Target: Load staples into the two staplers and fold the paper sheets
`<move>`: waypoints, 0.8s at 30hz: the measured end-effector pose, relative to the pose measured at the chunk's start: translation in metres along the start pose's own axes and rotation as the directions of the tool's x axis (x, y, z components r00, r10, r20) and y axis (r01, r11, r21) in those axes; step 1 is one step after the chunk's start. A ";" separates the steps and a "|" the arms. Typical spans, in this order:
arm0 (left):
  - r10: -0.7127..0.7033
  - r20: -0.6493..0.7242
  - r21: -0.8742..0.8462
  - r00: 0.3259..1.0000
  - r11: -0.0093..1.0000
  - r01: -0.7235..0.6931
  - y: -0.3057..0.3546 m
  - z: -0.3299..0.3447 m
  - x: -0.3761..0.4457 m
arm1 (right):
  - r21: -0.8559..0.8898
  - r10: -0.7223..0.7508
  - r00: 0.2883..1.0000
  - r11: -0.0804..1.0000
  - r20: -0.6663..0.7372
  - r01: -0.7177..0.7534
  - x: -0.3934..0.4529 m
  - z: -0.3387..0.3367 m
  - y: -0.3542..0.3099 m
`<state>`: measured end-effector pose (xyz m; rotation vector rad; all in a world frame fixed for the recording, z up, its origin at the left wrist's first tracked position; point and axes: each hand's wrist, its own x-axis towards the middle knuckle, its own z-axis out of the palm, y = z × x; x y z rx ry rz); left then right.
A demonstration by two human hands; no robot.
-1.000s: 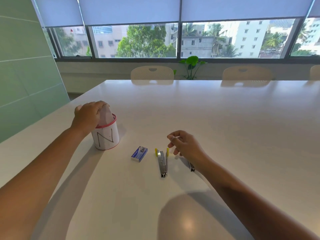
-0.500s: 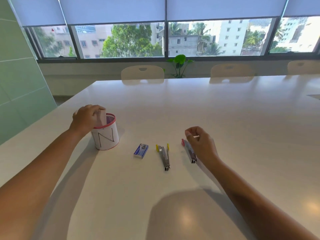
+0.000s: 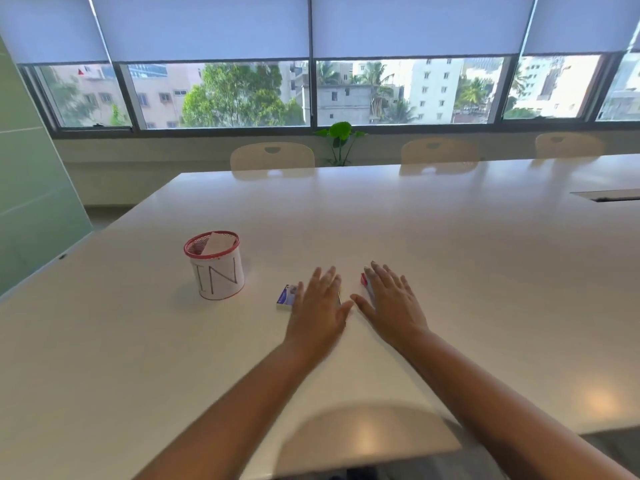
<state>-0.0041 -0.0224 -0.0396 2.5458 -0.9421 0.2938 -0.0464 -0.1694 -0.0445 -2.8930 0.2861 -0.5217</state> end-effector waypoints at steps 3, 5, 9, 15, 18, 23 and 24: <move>-0.063 0.106 0.036 0.992 0.998 0.059 0.006 0.009 0.000 | 0.044 0.023 0.998 0.999 0.060 -0.025 0.003 0.003 -0.001; -0.099 0.150 0.046 0.984 0.995 0.093 0.004 0.011 0.002 | 0.051 0.020 0.995 0.998 0.100 -0.025 0.005 0.004 -0.003; -0.091 0.200 0.014 0.975 0.996 0.090 0.004 0.010 0.002 | 0.060 0.000 0.994 0.998 0.114 -0.007 0.004 0.005 -0.001; -0.085 0.132 0.023 0.988 0.996 0.082 0.004 0.012 0.002 | 0.080 -0.008 0.993 0.997 0.114 -0.002 0.005 0.005 -0.002; -0.046 -0.033 0.041 0.998 0.998 0.047 0.005 0.010 0.005 | 0.138 0.009 0.999 0.990 0.043 -0.015 0.004 0.004 0.001; 0.002 -0.285 0.166 0.958 0.985 0.047 0.001 -0.006 0.028 | 0.124 0.031 0.988 0.992 -0.149 -0.012 0.011 -0.011 0.006; 0.006 -0.311 0.207 0.950 0.976 0.062 0.002 -0.011 0.032 | 0.064 0.018 0.984 0.998 -0.178 -0.006 0.015 -0.015 0.007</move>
